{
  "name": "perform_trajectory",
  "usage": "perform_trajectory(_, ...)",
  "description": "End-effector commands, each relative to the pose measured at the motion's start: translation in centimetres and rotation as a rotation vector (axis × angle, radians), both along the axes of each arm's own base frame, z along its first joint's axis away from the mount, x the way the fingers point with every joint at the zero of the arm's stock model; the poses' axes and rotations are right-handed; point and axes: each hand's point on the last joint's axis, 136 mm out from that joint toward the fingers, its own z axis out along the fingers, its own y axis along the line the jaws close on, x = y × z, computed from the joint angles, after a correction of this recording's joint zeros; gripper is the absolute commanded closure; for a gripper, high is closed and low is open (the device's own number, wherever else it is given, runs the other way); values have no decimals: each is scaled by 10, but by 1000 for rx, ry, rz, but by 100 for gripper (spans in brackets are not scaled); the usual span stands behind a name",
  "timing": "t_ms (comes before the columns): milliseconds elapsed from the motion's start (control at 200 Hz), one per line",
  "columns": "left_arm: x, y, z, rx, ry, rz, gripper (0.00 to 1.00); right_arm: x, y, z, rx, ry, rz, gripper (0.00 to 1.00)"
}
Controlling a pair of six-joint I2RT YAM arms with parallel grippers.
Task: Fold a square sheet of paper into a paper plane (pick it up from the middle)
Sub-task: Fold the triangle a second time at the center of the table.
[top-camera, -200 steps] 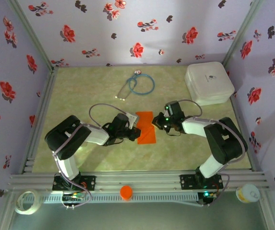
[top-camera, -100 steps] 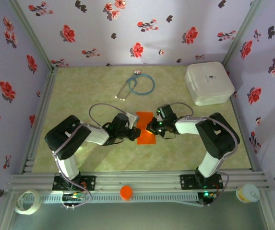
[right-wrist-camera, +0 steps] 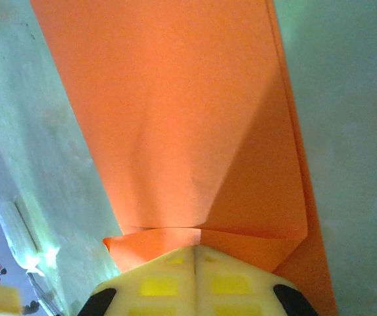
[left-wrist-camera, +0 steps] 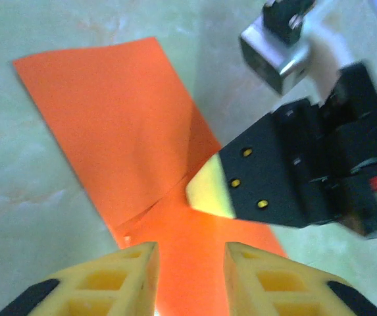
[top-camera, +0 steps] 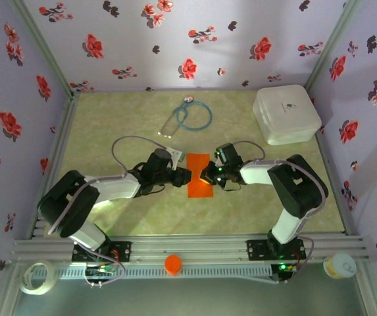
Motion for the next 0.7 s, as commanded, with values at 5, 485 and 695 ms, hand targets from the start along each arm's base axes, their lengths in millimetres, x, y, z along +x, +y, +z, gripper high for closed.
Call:
perform_trajectory(5,-18,-9,4,-30,152,-54,81,-7,-13,-20,-54,51,-34,100)
perform_trajectory(485,-56,-56,-25,-47,452,-243,89,-7,-15,-20,-43,54,-51,100)
perform_trajectory(695,-55,-55,-40,3,490,-239,89,-7,-16,-20,-41,58,-55,100)
